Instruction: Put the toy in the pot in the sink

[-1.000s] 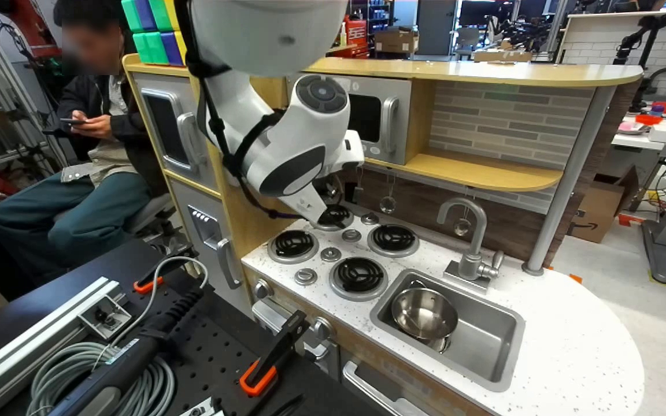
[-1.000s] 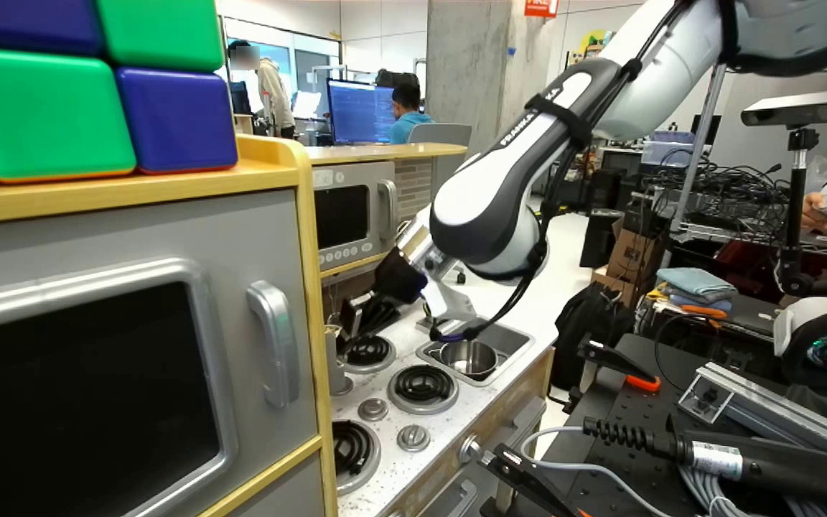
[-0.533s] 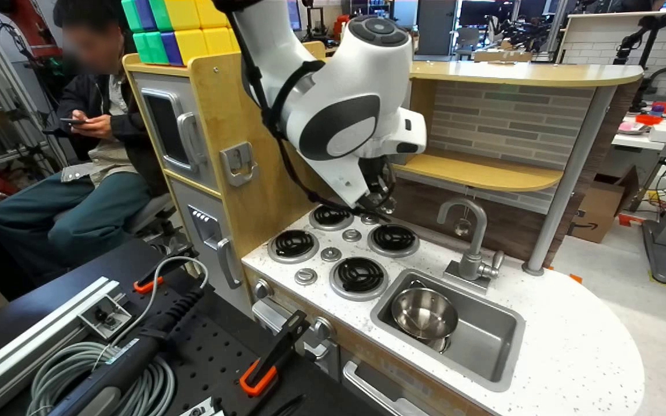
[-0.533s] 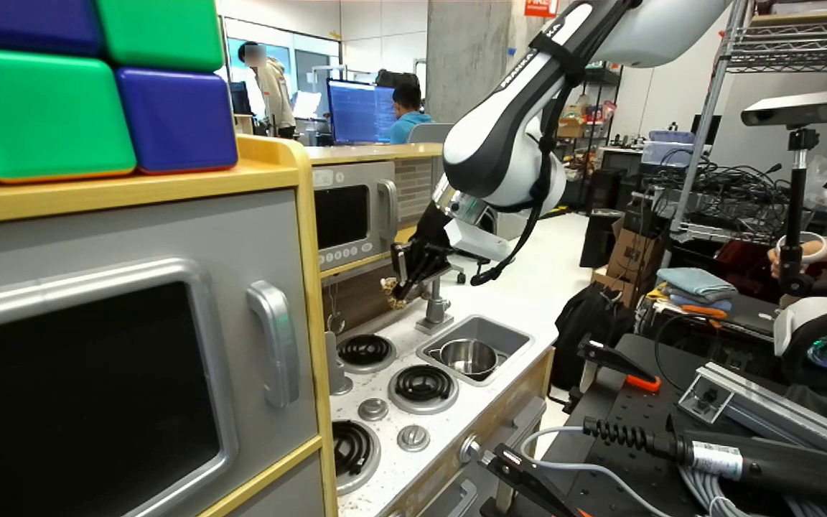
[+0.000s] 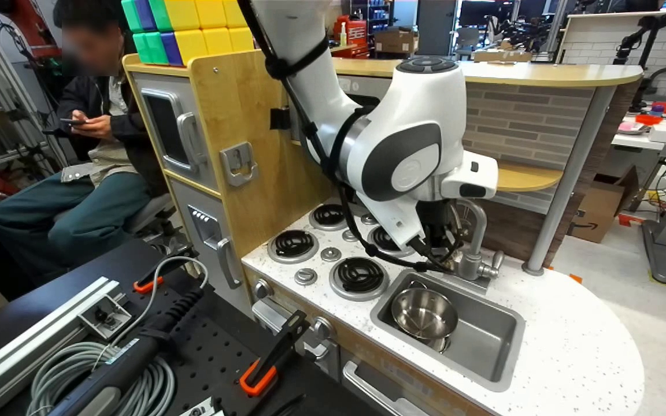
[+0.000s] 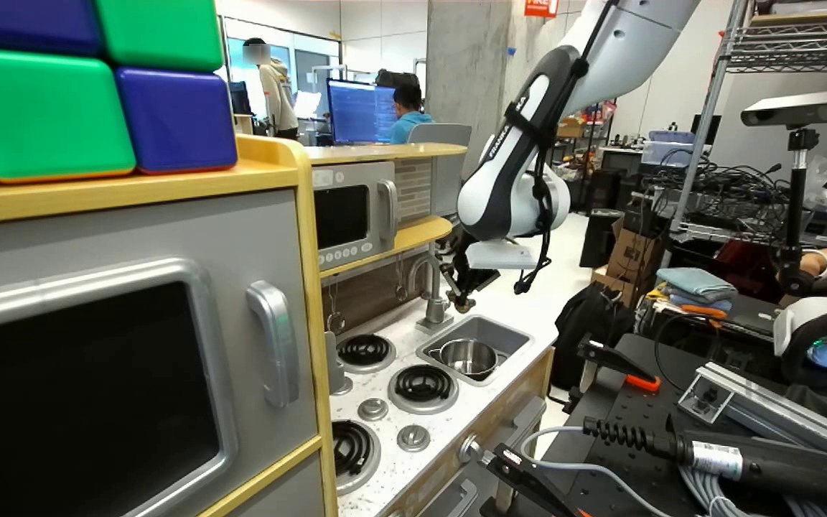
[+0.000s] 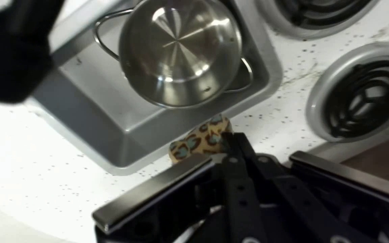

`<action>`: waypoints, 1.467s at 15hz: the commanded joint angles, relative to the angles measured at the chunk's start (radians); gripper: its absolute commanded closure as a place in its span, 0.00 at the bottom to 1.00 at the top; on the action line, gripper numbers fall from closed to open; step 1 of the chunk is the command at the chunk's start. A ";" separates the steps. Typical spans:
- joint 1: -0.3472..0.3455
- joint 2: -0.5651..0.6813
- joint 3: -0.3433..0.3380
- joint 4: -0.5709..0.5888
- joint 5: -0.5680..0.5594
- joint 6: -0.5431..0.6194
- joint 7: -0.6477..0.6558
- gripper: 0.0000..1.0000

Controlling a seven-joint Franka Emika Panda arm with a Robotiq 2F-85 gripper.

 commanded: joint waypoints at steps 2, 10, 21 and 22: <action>0.277 0.082 -0.298 0.105 0.048 -0.183 0.176 0.99; 0.316 0.030 -0.303 0.101 0.015 -0.425 0.197 0.29; 0.366 -0.332 -0.319 -0.239 0.004 -0.374 0.270 0.00; 0.322 -0.235 -0.290 -0.133 0.006 -0.384 0.225 0.00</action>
